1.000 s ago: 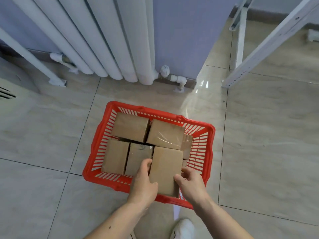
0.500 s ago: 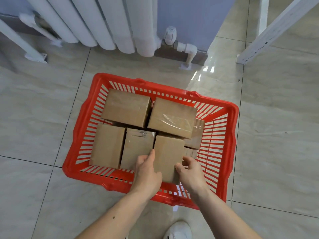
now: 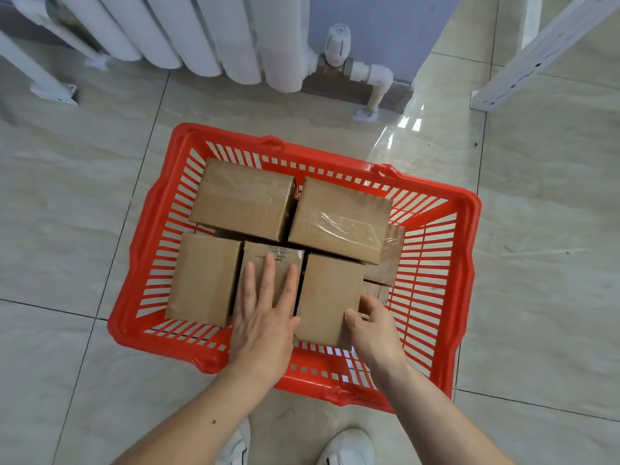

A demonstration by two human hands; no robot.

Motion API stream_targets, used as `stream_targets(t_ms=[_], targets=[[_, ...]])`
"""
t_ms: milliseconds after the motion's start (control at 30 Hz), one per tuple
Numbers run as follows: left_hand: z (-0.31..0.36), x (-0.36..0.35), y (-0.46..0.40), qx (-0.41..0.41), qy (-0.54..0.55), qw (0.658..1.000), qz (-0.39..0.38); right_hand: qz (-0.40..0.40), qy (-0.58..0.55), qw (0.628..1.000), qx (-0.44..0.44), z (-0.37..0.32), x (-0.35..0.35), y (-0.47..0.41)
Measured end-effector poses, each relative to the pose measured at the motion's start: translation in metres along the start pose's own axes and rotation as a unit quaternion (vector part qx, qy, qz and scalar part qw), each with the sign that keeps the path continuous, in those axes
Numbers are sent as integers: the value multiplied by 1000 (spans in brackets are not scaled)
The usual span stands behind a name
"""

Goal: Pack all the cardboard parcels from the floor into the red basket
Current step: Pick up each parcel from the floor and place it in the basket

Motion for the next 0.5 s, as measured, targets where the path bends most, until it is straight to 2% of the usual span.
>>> stream_targets(t_ms=[200,500], targets=[[-5,-6,-1,-28,-37,999,-16,16,11,1000,-3,6,-2,-1],[-7,2,1,-24,-22,998,-46,16,-1,1000,-26,2,9,9]])
Point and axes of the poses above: each hand's wrist, its own y-axis away from the middle knuckle, its own x-axis out of the back of the hand, z = x × y, the point moved 9 cm from there along -y, towards the middle knuckle, and after that the axes turned 6 degrees about -z, right-handed, at the moved point
